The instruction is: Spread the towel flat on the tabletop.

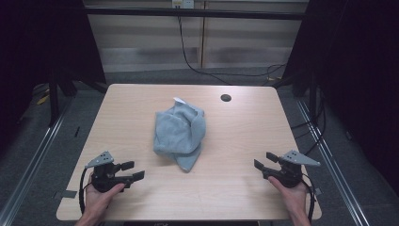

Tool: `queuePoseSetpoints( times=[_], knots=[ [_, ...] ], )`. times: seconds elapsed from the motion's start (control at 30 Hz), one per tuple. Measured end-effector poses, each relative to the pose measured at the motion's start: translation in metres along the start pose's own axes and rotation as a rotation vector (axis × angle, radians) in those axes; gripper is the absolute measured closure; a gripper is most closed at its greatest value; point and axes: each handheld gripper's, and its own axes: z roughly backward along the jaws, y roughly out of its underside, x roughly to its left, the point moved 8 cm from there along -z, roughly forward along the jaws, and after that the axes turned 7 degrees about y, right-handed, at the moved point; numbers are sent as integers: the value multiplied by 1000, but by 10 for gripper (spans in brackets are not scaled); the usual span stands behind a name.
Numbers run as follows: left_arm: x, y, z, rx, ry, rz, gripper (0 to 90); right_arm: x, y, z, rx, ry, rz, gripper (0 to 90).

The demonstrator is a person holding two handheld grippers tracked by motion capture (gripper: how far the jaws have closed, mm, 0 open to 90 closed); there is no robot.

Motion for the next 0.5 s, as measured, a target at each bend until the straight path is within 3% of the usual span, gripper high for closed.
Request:
queuePoseSetpoints(
  times=[0.17,0.3,0.4,0.5],
  knots=[
    [1,1,-3,14,-4,-6,291,2,4,-3,73,-24,-28,359],
    [3,0,-5,15,0,0,291,2,4,-4,67,-10,-43,365],
    [3,-1,-6,16,2,-3,298,7,4,-5,78,-67,-69,335],
    [1,-5,-4,11,-4,-32,324,15,1,-6,83,-100,-54,342]
  ],
)
